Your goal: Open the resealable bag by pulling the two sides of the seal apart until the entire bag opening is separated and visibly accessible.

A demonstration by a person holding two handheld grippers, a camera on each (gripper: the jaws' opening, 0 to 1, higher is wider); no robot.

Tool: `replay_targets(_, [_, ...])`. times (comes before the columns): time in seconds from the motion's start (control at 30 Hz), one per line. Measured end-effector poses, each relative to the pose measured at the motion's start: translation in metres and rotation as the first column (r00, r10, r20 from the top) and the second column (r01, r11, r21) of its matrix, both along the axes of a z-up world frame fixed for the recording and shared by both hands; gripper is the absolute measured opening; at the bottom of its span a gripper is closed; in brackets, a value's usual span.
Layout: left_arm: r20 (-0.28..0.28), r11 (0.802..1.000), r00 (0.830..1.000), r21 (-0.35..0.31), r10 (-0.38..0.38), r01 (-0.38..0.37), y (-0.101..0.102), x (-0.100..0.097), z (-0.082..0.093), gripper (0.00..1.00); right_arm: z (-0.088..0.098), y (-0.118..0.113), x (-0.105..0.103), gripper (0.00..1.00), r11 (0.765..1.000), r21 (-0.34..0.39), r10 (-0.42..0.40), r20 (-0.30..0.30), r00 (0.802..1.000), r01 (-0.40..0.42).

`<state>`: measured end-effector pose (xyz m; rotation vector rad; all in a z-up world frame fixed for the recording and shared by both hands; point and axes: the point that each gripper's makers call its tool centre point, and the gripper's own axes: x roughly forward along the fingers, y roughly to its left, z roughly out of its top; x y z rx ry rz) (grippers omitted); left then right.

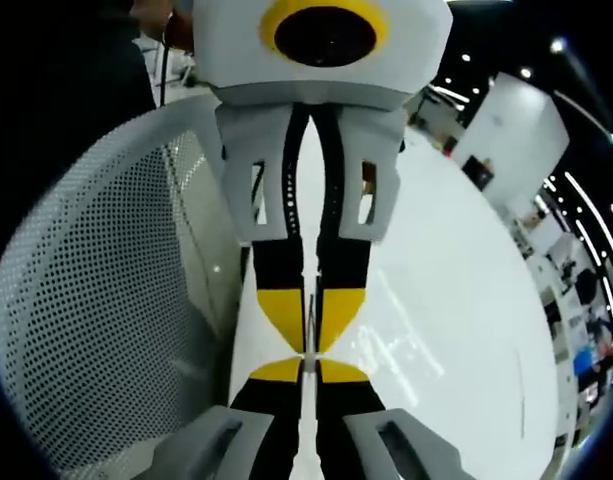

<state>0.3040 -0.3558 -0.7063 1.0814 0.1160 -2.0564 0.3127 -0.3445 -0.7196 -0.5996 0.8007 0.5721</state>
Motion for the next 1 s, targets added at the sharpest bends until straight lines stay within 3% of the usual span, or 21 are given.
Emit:
replay_targets(0.07, [0.022,1.000,1.000,0.000,-0.008,0.008,-0.001,0.002,-0.002,0.00,0.000,-0.002,0.000,0.00,1.000,-0.008,-0.004,-0.002,1.000,0.004])
replay_targets(0.3, [0.009,1.000,1.000,-0.010,-0.010,0.010,-0.002,0.002,-0.002,0.00,0.002,-0.003,0.001,0.05,1.000,0.001,-0.021,0.003,1.000,0.021])
replay_targets(0.57, [0.027,0.999,0.999,-0.007,-0.031,0.031,-0.002,0.000,-0.003,0.00,-0.001,-0.004,0.000,0.00,0.999,-0.025,0.022,0.002,1.000,-0.022])
replay_targets(0.67, [0.013,0.999,0.999,-0.032,0.031,-0.030,-0.007,0.005,0.001,0.00,0.003,-0.008,0.004,0.00,0.999,0.005,-0.051,0.031,0.998,0.051])
replay_targets(1.0, [0.002,0.999,1.000,-0.049,0.022,-0.022,-0.005,0.005,0.006,0.00,0.001,-0.019,-0.005,0.00,0.998,0.011,-0.069,0.006,0.998,0.069])
